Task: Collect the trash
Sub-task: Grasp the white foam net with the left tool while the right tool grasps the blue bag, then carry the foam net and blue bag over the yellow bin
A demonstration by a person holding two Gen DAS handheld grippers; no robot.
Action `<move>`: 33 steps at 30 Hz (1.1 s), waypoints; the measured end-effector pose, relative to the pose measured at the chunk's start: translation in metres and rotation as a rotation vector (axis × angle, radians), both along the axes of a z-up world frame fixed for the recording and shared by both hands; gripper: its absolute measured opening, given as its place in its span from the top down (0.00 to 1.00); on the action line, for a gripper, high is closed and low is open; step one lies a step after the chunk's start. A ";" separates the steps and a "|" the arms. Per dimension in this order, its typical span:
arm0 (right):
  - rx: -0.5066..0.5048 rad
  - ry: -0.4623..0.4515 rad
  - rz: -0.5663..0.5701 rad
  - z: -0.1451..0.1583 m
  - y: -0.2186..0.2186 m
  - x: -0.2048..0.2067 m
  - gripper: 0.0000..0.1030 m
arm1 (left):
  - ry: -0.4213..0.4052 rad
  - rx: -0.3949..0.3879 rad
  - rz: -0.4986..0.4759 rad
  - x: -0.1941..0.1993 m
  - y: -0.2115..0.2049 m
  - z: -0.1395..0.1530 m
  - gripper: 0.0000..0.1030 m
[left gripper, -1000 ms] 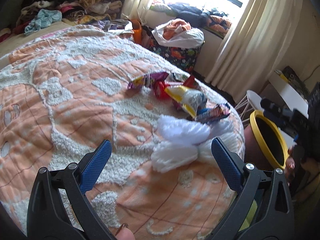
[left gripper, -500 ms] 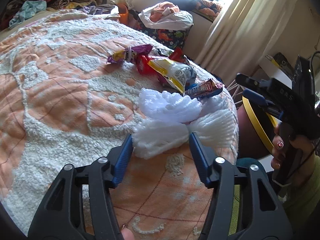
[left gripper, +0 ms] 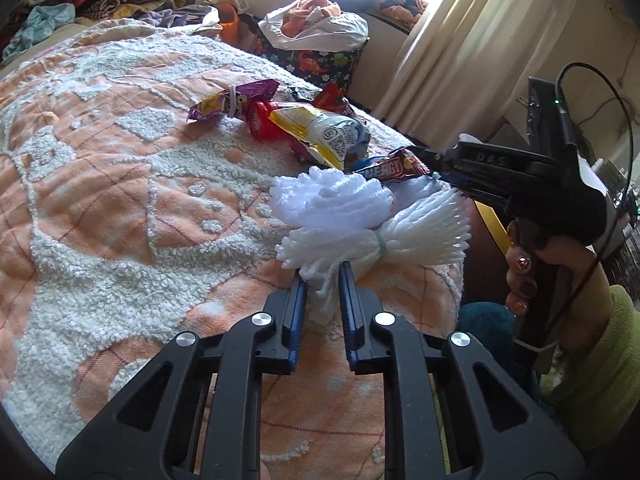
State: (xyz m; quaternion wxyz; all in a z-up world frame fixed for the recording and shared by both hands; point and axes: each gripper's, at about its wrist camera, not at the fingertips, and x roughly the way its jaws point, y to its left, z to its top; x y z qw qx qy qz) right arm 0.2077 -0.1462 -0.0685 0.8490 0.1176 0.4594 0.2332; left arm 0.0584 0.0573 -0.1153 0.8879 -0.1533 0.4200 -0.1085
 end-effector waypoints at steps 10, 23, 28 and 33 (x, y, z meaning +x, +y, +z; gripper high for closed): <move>0.058 -0.132 -0.061 0.031 -0.031 -0.018 0.94 | -0.060 0.022 -0.045 -0.010 -0.016 0.021 0.94; 0.082 -0.230 -0.122 0.063 -0.068 -0.035 0.94 | -0.174 0.036 -0.037 -0.023 -0.022 0.063 0.95; 0.098 -0.252 -0.139 0.071 -0.080 -0.040 0.94 | -0.193 0.041 -0.042 -0.020 -0.028 0.072 0.95; 0.108 -0.274 -0.159 0.080 -0.090 -0.046 0.94 | -0.202 0.045 -0.047 -0.016 -0.036 0.077 0.95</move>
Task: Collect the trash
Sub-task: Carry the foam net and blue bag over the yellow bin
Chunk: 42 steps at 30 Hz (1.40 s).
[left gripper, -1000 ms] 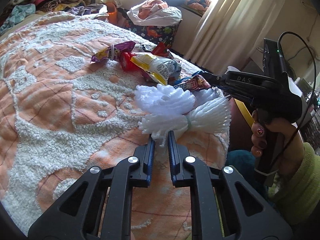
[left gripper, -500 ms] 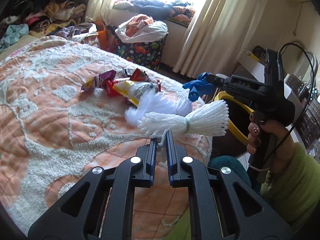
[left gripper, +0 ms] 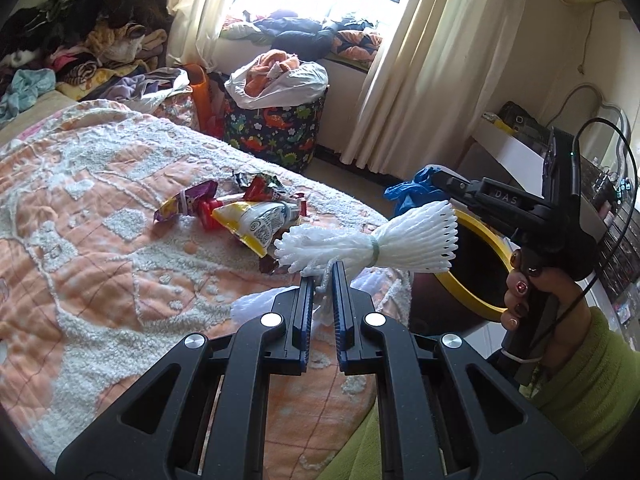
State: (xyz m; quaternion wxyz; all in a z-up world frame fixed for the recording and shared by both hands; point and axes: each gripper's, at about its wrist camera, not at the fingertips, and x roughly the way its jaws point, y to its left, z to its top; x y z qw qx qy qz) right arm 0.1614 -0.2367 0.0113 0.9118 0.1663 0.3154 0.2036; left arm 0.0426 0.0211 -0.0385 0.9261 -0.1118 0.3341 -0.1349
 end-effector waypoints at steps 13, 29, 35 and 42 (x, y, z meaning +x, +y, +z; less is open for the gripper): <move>0.032 -0.034 -0.075 0.015 -0.044 -0.011 0.94 | -0.027 0.010 -0.025 0.010 -0.024 0.014 0.95; 0.025 -0.075 -0.173 0.024 -0.094 -0.021 0.94 | -0.057 0.024 -0.077 0.022 -0.066 0.030 0.95; 0.034 -0.079 -0.213 0.024 -0.113 -0.023 0.94 | -0.063 0.035 -0.096 0.028 -0.079 0.034 0.95; 0.037 -0.093 -0.266 0.026 -0.138 -0.026 0.94 | -0.061 0.048 -0.125 0.034 -0.099 0.035 0.95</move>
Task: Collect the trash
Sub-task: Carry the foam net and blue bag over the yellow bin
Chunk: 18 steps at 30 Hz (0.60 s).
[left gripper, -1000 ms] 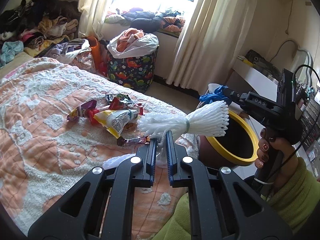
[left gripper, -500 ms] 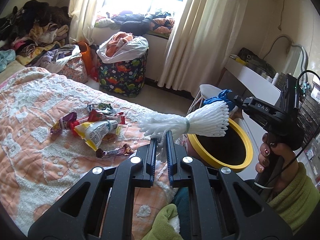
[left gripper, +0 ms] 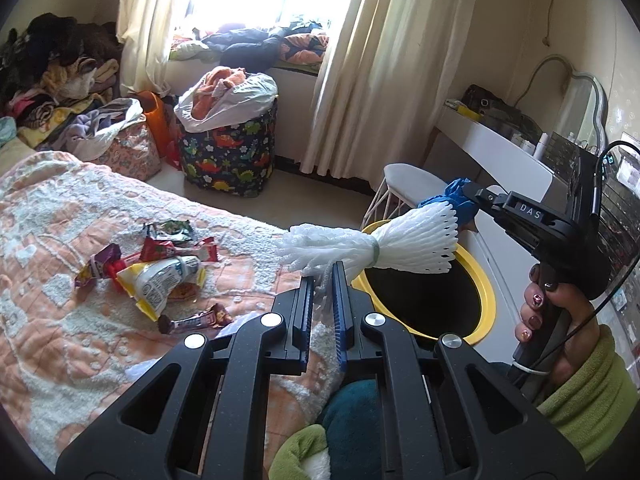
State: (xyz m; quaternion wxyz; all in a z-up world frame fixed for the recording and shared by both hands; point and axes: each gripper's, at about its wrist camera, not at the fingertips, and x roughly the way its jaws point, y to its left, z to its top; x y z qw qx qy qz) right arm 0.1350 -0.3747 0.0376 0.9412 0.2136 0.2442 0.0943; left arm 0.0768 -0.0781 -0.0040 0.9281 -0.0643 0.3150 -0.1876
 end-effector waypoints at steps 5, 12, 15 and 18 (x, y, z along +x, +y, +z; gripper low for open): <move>0.009 -0.004 -0.035 0.000 -0.017 -0.001 0.94 | 0.006 0.014 -0.027 0.004 -0.013 -0.003 0.95; 0.025 -0.003 -0.079 -0.002 -0.035 -0.004 0.94 | 0.016 0.028 -0.060 0.008 -0.030 -0.008 0.95; 0.032 0.003 -0.089 -0.005 -0.040 -0.003 0.94 | 0.026 0.028 -0.076 0.010 -0.037 -0.010 0.95; 0.037 0.007 -0.102 -0.006 -0.045 -0.002 0.94 | 0.032 0.036 -0.092 0.012 -0.044 -0.013 0.95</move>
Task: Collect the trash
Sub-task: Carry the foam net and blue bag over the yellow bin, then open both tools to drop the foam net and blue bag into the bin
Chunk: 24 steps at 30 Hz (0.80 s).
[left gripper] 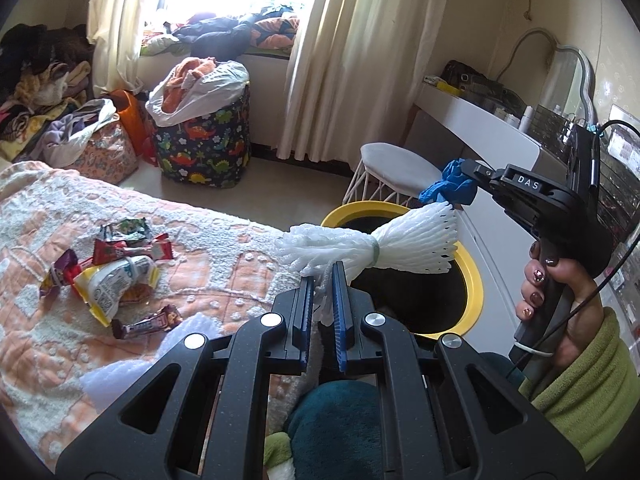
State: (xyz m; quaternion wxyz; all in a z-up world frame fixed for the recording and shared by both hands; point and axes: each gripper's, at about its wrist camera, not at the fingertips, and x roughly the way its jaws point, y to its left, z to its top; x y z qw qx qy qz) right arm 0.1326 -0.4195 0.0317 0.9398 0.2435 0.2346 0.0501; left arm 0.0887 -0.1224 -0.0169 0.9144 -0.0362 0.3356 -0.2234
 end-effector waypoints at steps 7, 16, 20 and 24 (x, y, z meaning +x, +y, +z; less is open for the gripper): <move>0.005 0.020 -0.014 -0.006 -0.009 0.002 0.94 | 0.021 0.028 -0.041 0.004 -0.022 -0.011 0.95; 0.001 0.077 -0.038 -0.023 -0.016 0.008 0.94 | 0.071 0.083 -0.079 0.019 -0.053 -0.036 0.95; 0.004 0.116 -0.051 -0.031 -0.020 0.011 0.94 | 0.094 0.112 -0.104 0.027 -0.069 -0.049 0.95; 0.007 0.157 -0.063 -0.038 -0.026 0.013 0.94 | 0.120 0.132 -0.126 0.036 -0.084 -0.061 0.95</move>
